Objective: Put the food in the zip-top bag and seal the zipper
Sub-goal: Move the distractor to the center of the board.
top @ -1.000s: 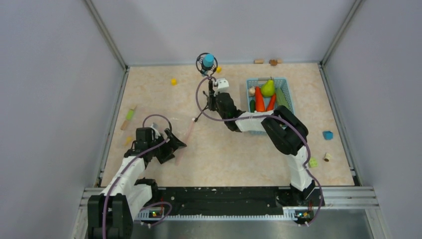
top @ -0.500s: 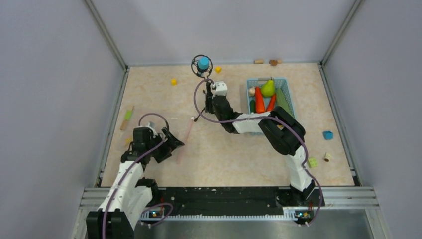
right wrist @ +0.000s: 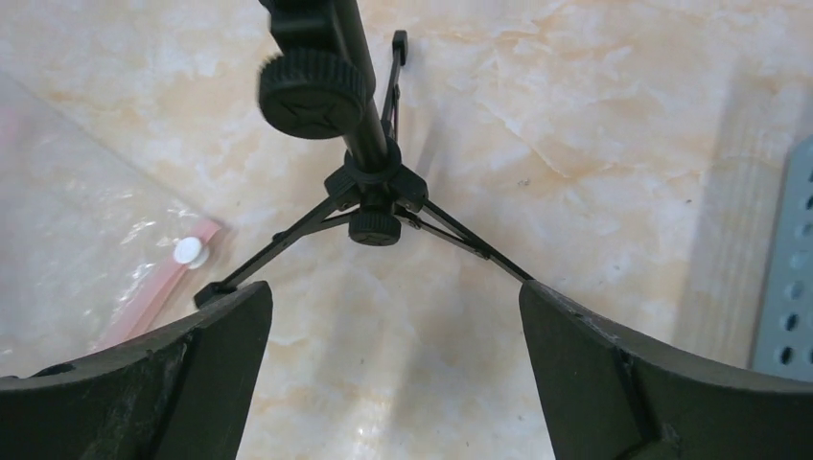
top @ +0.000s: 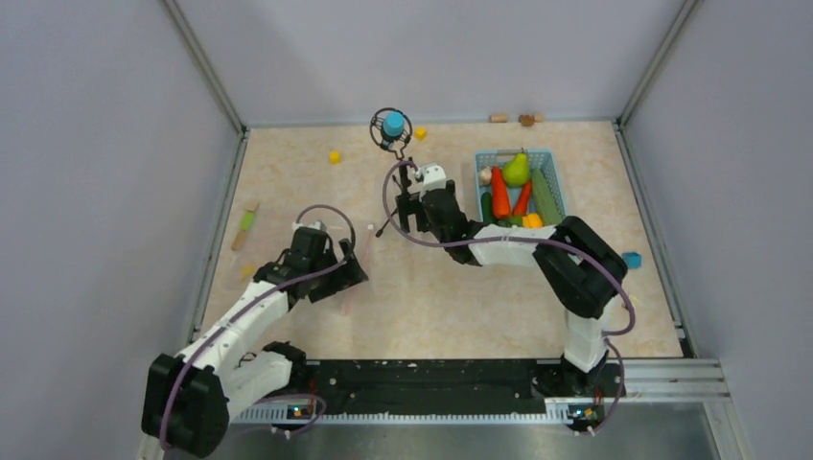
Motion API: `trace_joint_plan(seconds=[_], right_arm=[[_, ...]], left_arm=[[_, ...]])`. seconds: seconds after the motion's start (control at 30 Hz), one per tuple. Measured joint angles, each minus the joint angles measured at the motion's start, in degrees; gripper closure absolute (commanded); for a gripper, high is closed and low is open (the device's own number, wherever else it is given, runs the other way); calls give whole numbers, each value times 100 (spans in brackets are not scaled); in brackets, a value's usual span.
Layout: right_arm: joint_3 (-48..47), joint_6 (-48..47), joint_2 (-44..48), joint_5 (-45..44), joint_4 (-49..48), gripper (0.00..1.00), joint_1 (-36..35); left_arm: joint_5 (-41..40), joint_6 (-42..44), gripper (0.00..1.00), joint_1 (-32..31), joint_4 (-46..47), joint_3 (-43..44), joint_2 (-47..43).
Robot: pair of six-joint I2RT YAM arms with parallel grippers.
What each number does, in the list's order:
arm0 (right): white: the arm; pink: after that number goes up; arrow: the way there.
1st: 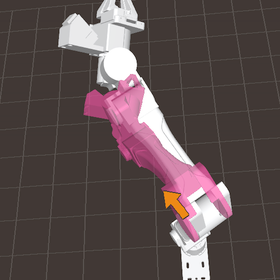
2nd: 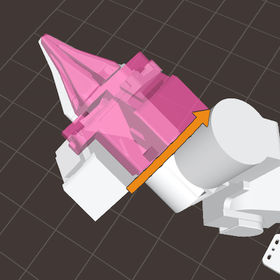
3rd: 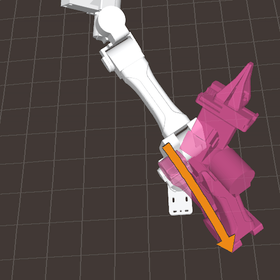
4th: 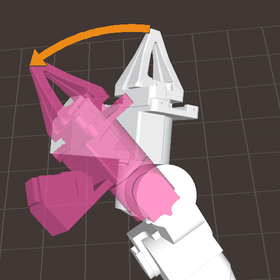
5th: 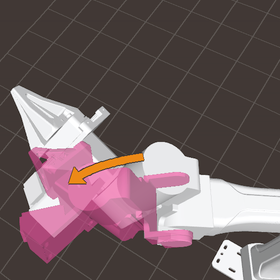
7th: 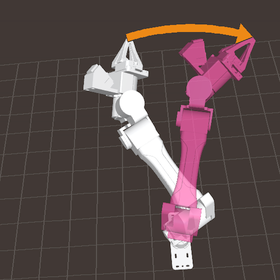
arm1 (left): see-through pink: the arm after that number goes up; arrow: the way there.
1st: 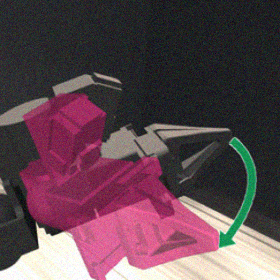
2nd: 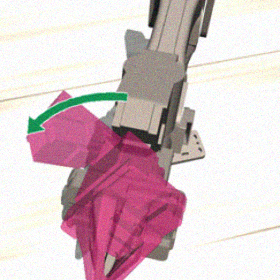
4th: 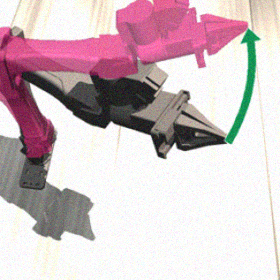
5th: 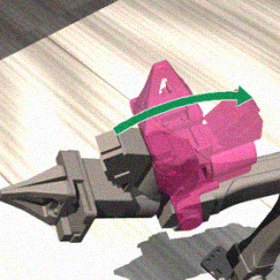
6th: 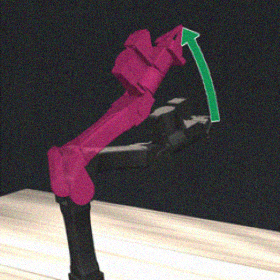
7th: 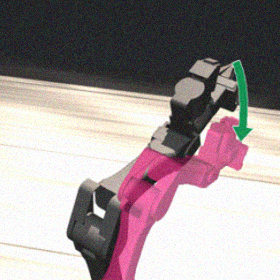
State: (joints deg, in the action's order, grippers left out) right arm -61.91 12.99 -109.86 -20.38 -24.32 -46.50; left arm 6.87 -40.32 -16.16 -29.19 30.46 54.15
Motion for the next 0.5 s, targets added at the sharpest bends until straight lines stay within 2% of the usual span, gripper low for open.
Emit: trace_joint_plan(seconds=[0.13,0.33,0.5], right_arm=[[339,11,881,105,293,1,0],[1316,118,2509,74,575,1,0],[2192,444,3528,-42,916,1,0]], left_arm=[[-691,39,6,-509,-151,461,750],[-1410,155,18,-538,-271,894,1456],[-1545,302,18,-579,-299,1152,1963]])
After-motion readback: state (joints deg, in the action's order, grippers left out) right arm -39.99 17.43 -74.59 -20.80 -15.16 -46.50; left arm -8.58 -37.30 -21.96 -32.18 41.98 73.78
